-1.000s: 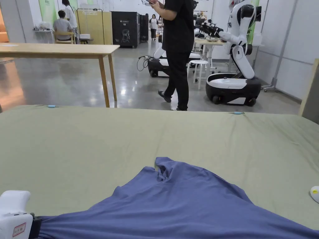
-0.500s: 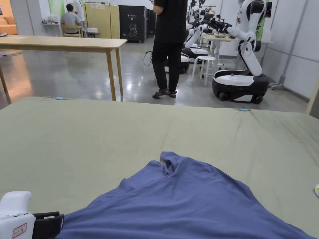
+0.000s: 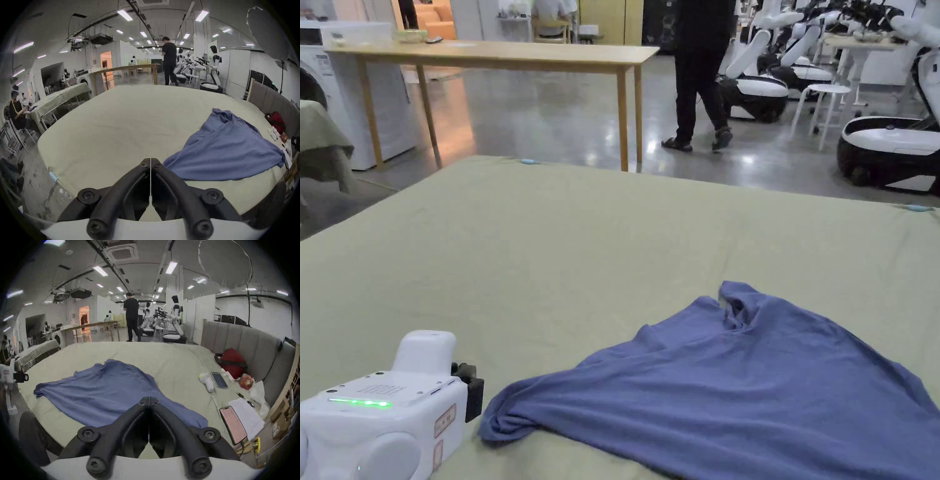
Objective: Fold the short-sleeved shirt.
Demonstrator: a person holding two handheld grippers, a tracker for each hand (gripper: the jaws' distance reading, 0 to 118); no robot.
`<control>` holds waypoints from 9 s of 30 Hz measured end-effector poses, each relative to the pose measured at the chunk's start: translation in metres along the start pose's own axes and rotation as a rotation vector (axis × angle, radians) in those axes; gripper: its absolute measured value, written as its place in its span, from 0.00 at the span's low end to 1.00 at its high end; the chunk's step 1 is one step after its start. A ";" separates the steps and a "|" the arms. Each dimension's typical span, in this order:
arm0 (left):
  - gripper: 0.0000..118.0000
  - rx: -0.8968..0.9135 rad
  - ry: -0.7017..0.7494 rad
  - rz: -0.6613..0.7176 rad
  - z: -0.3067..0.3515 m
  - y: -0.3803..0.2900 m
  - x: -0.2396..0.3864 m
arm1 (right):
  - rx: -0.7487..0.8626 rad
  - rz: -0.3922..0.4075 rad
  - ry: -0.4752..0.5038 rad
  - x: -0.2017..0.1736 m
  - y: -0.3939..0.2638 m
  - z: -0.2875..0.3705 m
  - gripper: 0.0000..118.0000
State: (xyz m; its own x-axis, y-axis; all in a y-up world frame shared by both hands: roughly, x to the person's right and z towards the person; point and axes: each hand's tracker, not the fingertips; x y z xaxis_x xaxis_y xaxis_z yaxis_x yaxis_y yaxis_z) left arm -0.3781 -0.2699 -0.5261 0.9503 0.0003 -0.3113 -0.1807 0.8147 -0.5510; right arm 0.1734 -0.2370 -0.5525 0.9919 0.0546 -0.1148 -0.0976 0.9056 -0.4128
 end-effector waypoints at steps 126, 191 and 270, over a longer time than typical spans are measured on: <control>0.00 0.139 -0.027 -0.201 -0.169 0.428 0.183 | 0.025 -0.018 -0.018 0.089 0.384 -0.292 0.00; 0.92 -0.332 -0.220 -0.190 -0.030 -0.023 0.040 | -0.266 -0.197 0.059 0.080 -0.062 -0.008 0.00; 0.09 -0.368 -0.279 -0.033 -0.159 0.056 0.082 | -0.383 -0.198 0.082 0.103 -0.022 -0.125 0.36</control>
State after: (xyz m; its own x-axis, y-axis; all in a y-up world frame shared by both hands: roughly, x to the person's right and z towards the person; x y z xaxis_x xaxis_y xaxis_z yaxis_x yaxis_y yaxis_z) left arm -0.3502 -0.3168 -0.7060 0.9799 0.1745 -0.0966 -0.1791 0.5569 -0.8110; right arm 0.2674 -0.3039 -0.6682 0.9863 -0.1517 -0.0647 0.0552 0.6729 -0.7377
